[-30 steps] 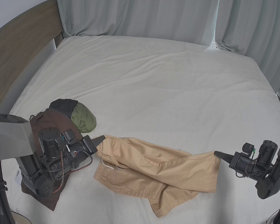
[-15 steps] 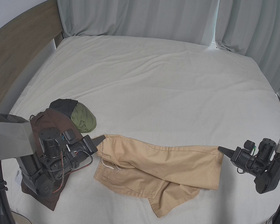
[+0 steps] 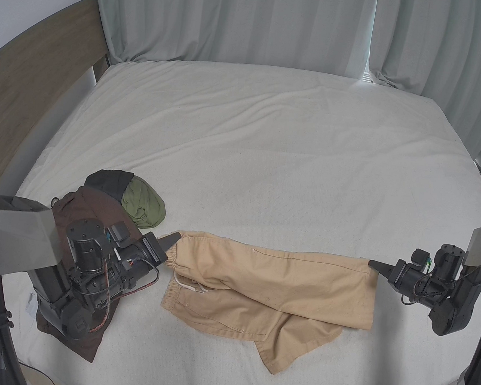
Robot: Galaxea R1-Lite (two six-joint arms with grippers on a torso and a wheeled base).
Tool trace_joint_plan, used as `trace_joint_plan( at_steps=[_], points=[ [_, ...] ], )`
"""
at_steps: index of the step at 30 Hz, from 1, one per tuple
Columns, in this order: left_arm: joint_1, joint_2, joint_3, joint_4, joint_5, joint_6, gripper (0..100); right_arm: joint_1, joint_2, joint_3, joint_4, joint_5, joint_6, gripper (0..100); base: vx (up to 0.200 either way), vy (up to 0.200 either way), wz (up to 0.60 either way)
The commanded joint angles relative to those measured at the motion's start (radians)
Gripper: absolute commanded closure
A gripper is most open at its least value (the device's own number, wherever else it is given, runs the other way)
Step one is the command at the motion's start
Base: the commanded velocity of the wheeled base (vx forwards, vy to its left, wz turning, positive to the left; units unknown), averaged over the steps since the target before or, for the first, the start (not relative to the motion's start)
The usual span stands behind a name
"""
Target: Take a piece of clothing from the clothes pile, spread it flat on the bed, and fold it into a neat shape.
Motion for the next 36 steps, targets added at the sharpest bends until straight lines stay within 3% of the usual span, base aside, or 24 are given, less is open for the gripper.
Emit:
trace_joint_plan(
  at_steps=[1, 14, 36],
  points=[
    [0.0, 0.0, 0.0, -0.002, 0.0, 0.0, 100, 0.01, -0.014, 0.004, -0.002, 0.0, 0.001, 0, 0.0, 0.0, 0.0],
    [-0.002, 0.0, 0.0, -0.002, 0.0, 0.0, 100, 0.067, -0.072, 0.073, -0.002, 0.007, -0.001, 0, 0.0, 0.0, 0.0],
    [-0.002, -0.006, 0.0, -0.002, 0.0, 0.0, 100, 0.139, 0.024, -0.011, -0.005, 0.0, 0.001, 0, 0.0, 0.0, 0.0]
  ],
)
